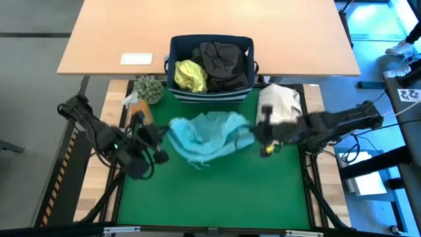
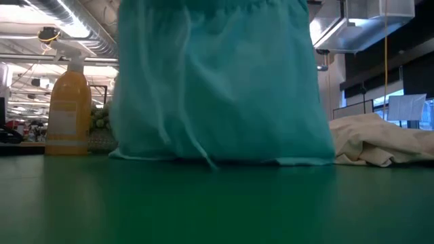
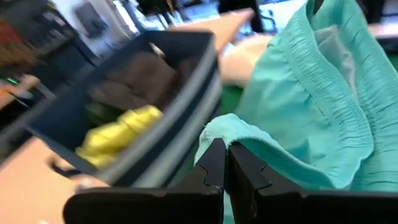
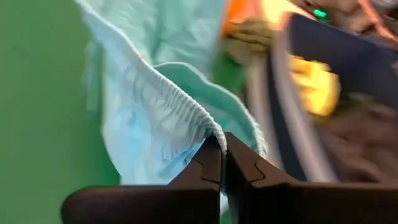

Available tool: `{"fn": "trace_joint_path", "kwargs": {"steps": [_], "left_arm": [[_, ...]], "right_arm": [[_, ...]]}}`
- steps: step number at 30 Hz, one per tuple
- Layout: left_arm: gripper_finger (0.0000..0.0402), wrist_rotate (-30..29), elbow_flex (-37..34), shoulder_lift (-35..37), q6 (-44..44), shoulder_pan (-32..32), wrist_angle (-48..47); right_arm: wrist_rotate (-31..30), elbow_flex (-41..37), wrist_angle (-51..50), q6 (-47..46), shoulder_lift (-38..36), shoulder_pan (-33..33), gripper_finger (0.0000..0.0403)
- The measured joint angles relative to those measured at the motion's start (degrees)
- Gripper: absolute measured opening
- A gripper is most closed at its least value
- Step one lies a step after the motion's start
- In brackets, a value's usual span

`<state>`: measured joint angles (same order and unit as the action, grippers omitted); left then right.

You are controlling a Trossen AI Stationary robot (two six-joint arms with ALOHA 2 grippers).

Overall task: Fold laundry
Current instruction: Fold the blue shorts

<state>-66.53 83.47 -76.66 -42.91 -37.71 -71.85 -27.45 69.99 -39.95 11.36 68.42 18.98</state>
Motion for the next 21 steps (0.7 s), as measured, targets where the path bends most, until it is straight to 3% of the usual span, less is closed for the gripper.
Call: {"fn": "trace_joint_path", "kwargs": {"steps": [7,11,15,21], "left_arm": [[0.0,10.89,-10.92,-3.15,-15.59,-4.38,0.18],[0.0,19.95,-16.09,-6.72,-21.23,-5.16,0.95],[0.0,28.52,-19.17,-10.73,-22.79,-5.62,3.74],[0.0,37.68,-19.39,-14.63,-20.95,-5.75,9.7]], "right_arm": [[9.51,-15.73,17.07,-4.65,0.12,8.59,0.0001],[13.14,-22.99,22.63,-10.2,1.23,11.66,0.0001],[19.18,-27.02,22.98,-18.39,3.03,12.17,0.0004],[24.63,-27.68,22.6,-24.56,4.87,12.18,0.0044]]}}
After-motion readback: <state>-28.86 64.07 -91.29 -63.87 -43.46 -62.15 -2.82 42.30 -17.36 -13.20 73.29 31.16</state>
